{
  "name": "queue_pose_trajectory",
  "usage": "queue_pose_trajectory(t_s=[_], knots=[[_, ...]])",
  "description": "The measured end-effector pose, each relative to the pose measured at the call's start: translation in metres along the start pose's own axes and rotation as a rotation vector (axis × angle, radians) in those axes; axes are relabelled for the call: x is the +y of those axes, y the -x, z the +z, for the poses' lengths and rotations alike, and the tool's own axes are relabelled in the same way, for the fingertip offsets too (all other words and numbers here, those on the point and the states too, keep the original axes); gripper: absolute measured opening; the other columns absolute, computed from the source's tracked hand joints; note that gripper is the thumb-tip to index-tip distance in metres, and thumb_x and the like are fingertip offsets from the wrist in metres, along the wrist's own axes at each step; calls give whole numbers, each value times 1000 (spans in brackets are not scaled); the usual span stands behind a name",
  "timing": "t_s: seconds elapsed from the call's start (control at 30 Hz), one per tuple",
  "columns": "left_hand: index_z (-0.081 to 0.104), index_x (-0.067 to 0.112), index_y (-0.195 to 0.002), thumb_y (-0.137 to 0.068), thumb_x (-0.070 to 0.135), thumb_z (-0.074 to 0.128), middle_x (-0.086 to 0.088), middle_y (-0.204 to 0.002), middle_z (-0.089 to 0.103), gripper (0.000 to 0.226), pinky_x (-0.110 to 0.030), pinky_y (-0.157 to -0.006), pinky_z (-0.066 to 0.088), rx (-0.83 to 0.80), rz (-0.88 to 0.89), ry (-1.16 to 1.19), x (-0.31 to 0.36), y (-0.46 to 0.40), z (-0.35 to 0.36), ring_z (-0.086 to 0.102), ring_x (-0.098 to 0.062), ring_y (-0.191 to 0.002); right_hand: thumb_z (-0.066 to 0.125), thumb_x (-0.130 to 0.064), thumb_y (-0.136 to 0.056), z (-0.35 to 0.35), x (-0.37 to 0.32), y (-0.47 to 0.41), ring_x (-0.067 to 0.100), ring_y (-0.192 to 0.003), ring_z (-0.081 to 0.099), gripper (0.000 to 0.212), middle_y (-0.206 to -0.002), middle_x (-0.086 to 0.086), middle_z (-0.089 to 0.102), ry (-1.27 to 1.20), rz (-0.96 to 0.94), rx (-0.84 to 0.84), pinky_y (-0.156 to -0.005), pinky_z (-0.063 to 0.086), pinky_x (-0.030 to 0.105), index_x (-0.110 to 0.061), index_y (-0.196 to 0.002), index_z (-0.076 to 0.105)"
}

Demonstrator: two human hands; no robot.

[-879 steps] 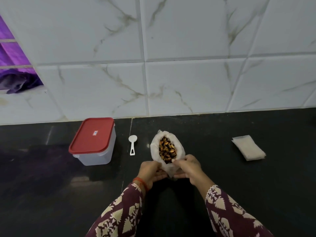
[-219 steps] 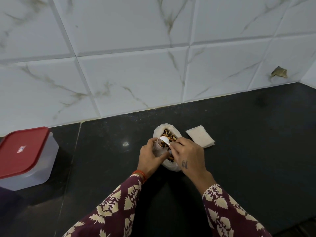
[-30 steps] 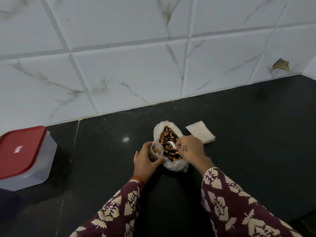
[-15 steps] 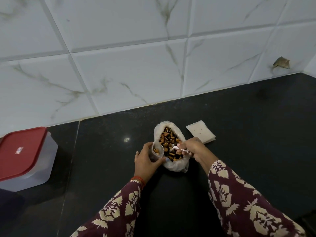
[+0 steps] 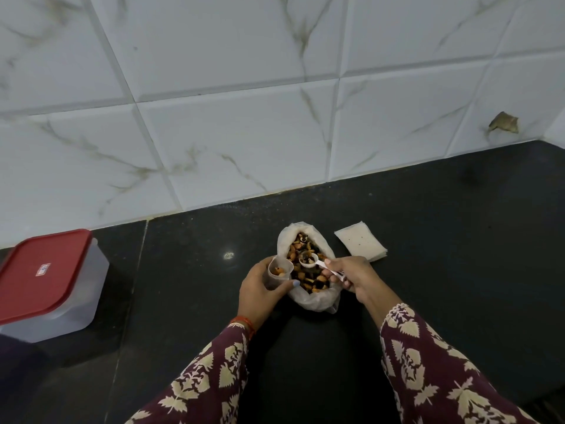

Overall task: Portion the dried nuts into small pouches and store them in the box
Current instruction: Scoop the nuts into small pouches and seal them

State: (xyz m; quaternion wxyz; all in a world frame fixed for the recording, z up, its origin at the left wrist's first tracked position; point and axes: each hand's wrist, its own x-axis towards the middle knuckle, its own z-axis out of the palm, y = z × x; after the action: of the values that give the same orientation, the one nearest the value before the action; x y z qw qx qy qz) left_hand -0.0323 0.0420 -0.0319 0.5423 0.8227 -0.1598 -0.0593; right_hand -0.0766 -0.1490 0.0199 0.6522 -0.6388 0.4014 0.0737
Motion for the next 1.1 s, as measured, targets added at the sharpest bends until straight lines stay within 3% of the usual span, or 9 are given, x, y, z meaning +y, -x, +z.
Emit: queue_pose_trajectory(t_s=[0.13,0.27,0.37,0.43,0.53,0.6,0.9,1.1], knots=[[55,29,-116,-66,35,84,13,-111,57,58,0,-77,40,52,19,24,7,-3,-1,53,7,-100,62,-14,-89,-4,-4,10,7,-54,56,6,-74,2,70,-65,-124,-1,-42,33,14,-13,-87,68],[55,29,-116,-64,39,83,8,-115,58,60,-10,-81,44,34,35,48,15,-9,-1,55,2,-103,66,-19,-87,-2,-10,29,7,-56,57,4,-77,1,72,7,-334,-40,-50,39,17,-18,-88,69],[55,30,-115,-66,35,83,10,-114,58,57,-6,-82,44,23,43,67,18,-10,-1,54,4,-103,67,-21,-87,5,-10,35,7,-58,59,11,-77,-2,71,208,-567,-33,-58,49,16,-16,-94,72],[55,31,-112,-67,33,84,12,-111,58,54,-3,-80,42,20,50,64,19,-9,-1,53,7,-101,67,-23,-86,12,-5,34,6,-65,63,13,-79,-5,71,453,-778,92,-68,53,21,-17,-96,74],[54,38,-104,-66,33,84,9,-109,61,49,-14,-86,48,20,41,89,15,-7,1,58,-1,-101,65,-20,-87,22,9,26,13,-79,65,14,-87,-1,72,733,-1117,230,-73,53,30,-17,-97,75],[52,41,-104,-66,33,84,7,-111,62,50,-19,-87,49,24,32,105,11,-6,2,59,-5,-103,66,-15,-85,25,19,18,16,-81,64,16,-87,1,70,792,-1236,252,-71,54,33,-16,-98,75],[56,27,-111,-66,28,85,5,-112,62,53,-12,-81,48,43,17,177,13,-6,4,59,-4,-102,75,-10,-77,21,30,13,12,-78,63,19,-85,0,70,730,-1415,383,-66,54,24,-16,-95,76],[57,26,-110,-66,25,85,3,-111,63,52,-13,-78,50,46,6,210,13,-5,5,61,-6,-100,62,-21,-83,23,31,17,10,-79,63,17,-86,-2,71,638,-1394,403,-67,53,21,-18,-93,76]])
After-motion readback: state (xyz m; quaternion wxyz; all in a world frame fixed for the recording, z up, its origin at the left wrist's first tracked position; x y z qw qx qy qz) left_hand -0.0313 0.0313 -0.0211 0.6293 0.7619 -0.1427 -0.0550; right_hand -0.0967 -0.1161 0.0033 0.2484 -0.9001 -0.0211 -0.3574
